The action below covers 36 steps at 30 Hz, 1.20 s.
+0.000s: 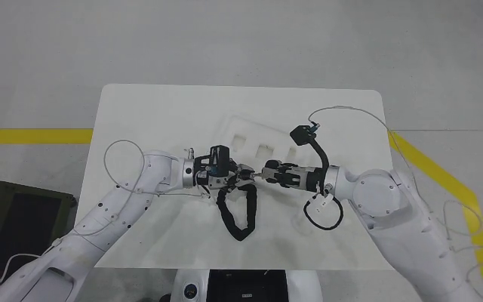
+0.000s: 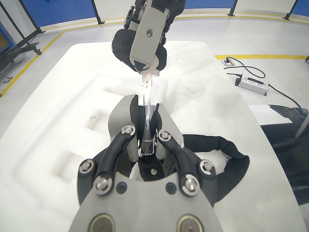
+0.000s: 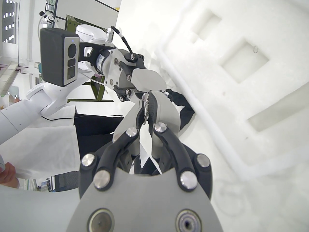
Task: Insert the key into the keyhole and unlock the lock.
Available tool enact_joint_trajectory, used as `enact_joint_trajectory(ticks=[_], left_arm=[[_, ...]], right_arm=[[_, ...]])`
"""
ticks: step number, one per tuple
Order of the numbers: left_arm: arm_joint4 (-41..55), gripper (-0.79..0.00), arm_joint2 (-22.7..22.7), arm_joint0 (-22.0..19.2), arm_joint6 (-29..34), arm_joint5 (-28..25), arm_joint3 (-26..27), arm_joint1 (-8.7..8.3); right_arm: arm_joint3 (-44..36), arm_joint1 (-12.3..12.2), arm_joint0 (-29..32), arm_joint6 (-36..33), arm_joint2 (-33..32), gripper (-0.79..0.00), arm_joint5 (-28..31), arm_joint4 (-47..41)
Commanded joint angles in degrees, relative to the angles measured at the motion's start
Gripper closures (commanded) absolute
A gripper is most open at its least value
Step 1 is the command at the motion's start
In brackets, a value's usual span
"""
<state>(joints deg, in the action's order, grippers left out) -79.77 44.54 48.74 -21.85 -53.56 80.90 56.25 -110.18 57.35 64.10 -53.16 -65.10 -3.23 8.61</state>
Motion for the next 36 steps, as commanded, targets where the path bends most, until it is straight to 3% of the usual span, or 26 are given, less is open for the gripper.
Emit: enact_joint_trajectory(ticks=[1,2,3,4,8,12,18,36], left_arm=[[0.2,0.0,0.1,0.1,-0.1,-0.1,-0.3,0.09],[0.3,0.0,0.2,0.1,-0.1,-0.3,-0.5,0.14],[0.4,0.0,0.2,0.1,0.0,-0.4,-0.6,0.2],[0.5,0.0,0.3,0.0,0.1,-0.5,-0.7,0.25],[1.7,0.0,0.5,0.0,0.2,-1.4,-1.4,0.49],[5.0,0.0,0.5,-0.3,0.2,-4.4,-3.0,0.81],[12.6,0.0,-2.9,-2.6,2.4,-4.4,-4.7,0.61],[37.0,0.0,-18.0,-14.7,18.4,-4.4,-2.9,-4.98]], right_arm=[[0.1,0.0,-0.1,0.1,-0.1,-0.363,-0.1,0.0],[0.2,0.0,-0.1,0.2,-0.2,-0.496,-0.1,-0.1],[0.1,0.0,0.0,0.4,-0.4,-0.702,-0.1,-0.2],[0.1,0.0,0.1,0.5,-0.6,-0.785,0.0,-0.4],[-0.6,-0.1,0.3,1.3,-1.8,-0.785,1.9,-0.3],[-1.8,-0.6,0.7,0.4,-2.9,-0.785,9.6,2.8],[-3.8,-1.4,1.7,-1.3,-4.2,-0.785,19.8,11.6],[-9.3,-1.5,0.4,1.8,1.0,-0.785,26.9,36.9]])
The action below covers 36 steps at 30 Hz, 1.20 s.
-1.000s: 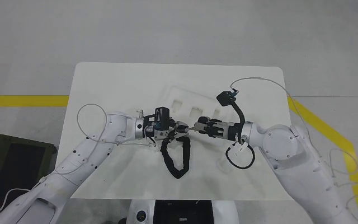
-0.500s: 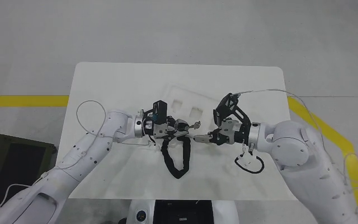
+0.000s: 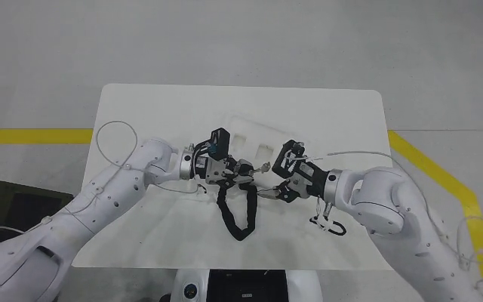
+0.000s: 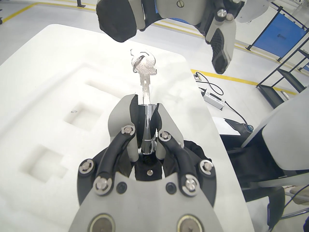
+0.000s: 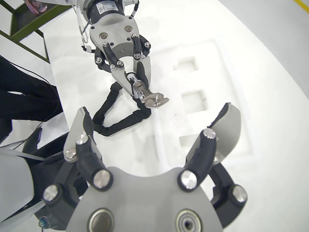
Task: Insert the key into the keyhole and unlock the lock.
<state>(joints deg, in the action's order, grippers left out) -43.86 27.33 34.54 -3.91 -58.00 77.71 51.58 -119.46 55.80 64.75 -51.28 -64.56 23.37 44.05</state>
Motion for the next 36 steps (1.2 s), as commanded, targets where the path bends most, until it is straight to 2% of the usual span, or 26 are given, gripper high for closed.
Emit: enact_joint_trajectory(ticks=[1,6,7,8,10,12,13,15,24,27,36], left_arm=[[1.8,0.0,-1.3,-0.9,0.8,0.0,0.4,-0.57],[4.1,0.0,-3.6,-2.6,1.2,0.0,1.0,-1.58],[4.4,0.0,-4.0,-2.9,1.2,0.0,1.1,-1.74],[4.6,0.0,-4.4,-3.2,1.1,0.0,1.1,-1.89],[5.0,0.0,-5.0,-3.6,0.9,0.0,1.0,-2.17],[5.1,0.0,-5.6,-3.9,0.6,0.0,1.0,-2.43],[5.2,0.0,-5.9,-4.1,0.5,0.0,1.0,-2.54],[5.4,0.0,-6.5,-4.4,0.2,0.0,1.0,-2.75],[5.8,0.0,-8.6,-5.8,-0.8,0.0,0.9,-3.3],[6.0,0.0,-9.1,-6.3,-1.2,0.0,0.8,-3.4],[5.8,0.0,-10.6,-7.3,-2.6,0.0,0.6,-3.6]], right_arm=[[-0.1,0.1,-0.5,-0.2,1.0,-0.785,0.6,2.5],[-0.2,0.3,-1.8,-0.7,3.0,-0.779,1.7,5.8],[-0.3,0.3,-2.0,-0.6,3.3,-0.72,1.8,6.2],[-0.3,0.4,-2.2,-0.6,3.5,-0.619,1.8,6.5],[-0.4,0.5,-2.5,-0.6,3.9,-0.566,2.0,6.9],[-0.6,0.5,-2.8,-0.8,4.4,-0.391,2.5,7.2],[-0.7,0.5,-2.9,-1.0,4.6,-0.363,2.8,7.3],[-0.9,0.6,-3.3,-1.3,5.2,-0.339,3.6,7.4],[-0.1,0.9,-5.2,-2.2,6.5,-0.332,4.6,7.9],[0.5,1.0,-5.7,-2.3,6.7,-0.24,4.6,7.9],[2.0,1.2,-6.9,-2.8,6.9,-0.034,4.2,4.7]])
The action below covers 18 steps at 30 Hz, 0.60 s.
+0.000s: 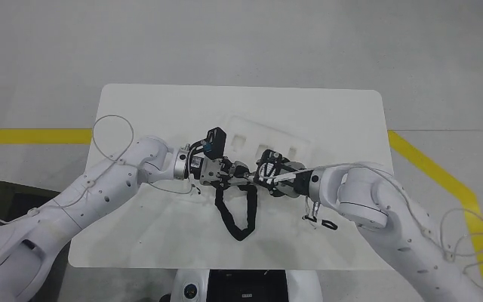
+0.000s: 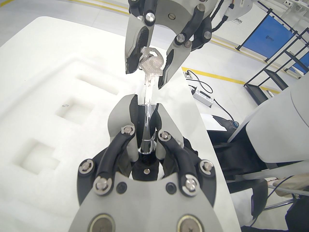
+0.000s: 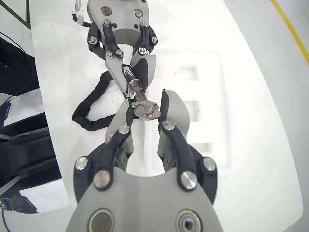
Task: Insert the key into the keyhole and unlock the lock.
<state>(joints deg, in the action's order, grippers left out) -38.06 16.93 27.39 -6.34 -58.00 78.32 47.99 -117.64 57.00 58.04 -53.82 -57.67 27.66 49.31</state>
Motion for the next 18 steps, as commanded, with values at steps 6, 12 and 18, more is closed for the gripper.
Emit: enact_joint_trajectory(ticks=[6,12,18], left_arm=[[-0.7,0.0,-1.1,-0.7,-1.0,0.0,-0.2,0.04],[-1.9,0.0,-1.5,-1.0,-2.5,0.0,-0.5,0.15],[-4.0,0.0,-1.2,-0.9,-4.2,0.0,-0.8,0.29]], right_arm=[[1.3,0.2,-0.8,-2.7,0.2,-0.015,-2.5,-5.8],[2.2,0.4,-1.0,-4.0,-0.2,-0.028,-6.4,-11.1],[2.3,0.5,-1.2,-6.2,-0.6,-0.046,-10.4,-16.1]])
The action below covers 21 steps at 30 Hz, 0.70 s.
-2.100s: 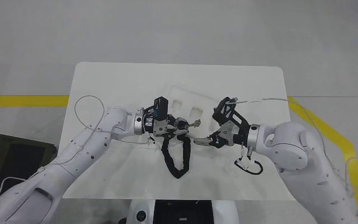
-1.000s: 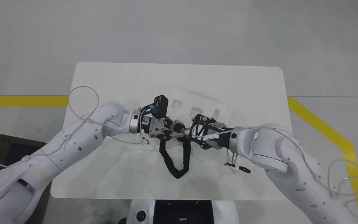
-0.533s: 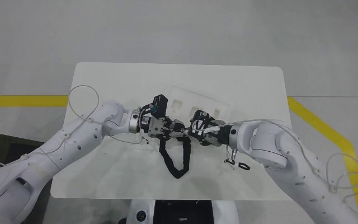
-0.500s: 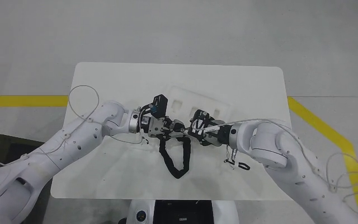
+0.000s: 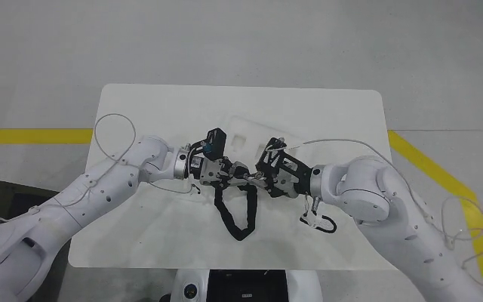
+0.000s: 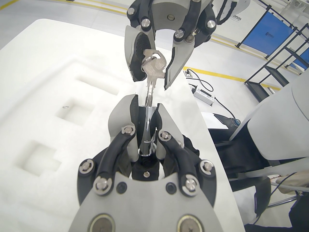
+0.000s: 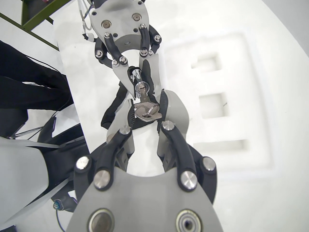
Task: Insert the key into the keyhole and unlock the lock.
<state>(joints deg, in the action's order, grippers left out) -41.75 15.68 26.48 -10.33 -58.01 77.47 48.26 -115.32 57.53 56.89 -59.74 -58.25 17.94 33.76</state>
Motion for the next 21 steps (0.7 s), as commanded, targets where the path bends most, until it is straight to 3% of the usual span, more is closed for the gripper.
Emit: enact_joint_trajectory(ticks=[1,5,10,14,15,16,17,18,21], left_arm=[[-0.7,0.0,0.1,0.1,-0.5,0.0,0.0,0.05],[-2.1,0.0,0.5,0.4,-1.8,0.0,-0.1,0.15],[-3.9,0.0,1.3,1.2,-2.9,0.0,-0.1,0.18],[-5.1,0.0,2.1,2.1,-3.7,0.0,0.0,0.11],[-5.3,0.0,2.3,2.3,-3.9,0.0,0.1,0.1],[-5.5,0.0,2.5,2.5,-4.0,0.0,0.2,0.09],[-5.7,0.0,2.7,2.7,-4.1,0.0,0.3,0.07],[-5.8,0.0,2.9,2.9,-4.1,0.0,0.3,0.06],[-6.0,0.0,3.5,3.3,-4.3,0.0,0.3,-0.02]], right_arm=[[0.0,0.0,-0.1,-0.7,-0.1,-0.055,-1.5,-1.2],[-0.1,0.1,-0.3,-1.6,0.0,-0.065,-4.3,-2.3],[-0.5,0.3,0.4,-0.4,0.0,-0.015,-8.3,-3.6],[-1.1,0.5,1.2,0.5,-0.1,-0.055,-11.4,-4.8],[-1.1,0.5,1.4,0.7,-0.1,-0.179,-12.0,-5.2],[-1.3,0.5,1.5,0.8,-0.1,-0.4,-12.5,-5.5],[-1.4,0.6,1.6,0.8,-0.1,-0.739,-12.8,-5.6],[-1.6,0.6,1.6,0.8,-0.1,-0.785,-12.9,-5.5],[-2.1,0.5,2.2,1.0,-0.6,-0.785,-12.7,-5.1]])
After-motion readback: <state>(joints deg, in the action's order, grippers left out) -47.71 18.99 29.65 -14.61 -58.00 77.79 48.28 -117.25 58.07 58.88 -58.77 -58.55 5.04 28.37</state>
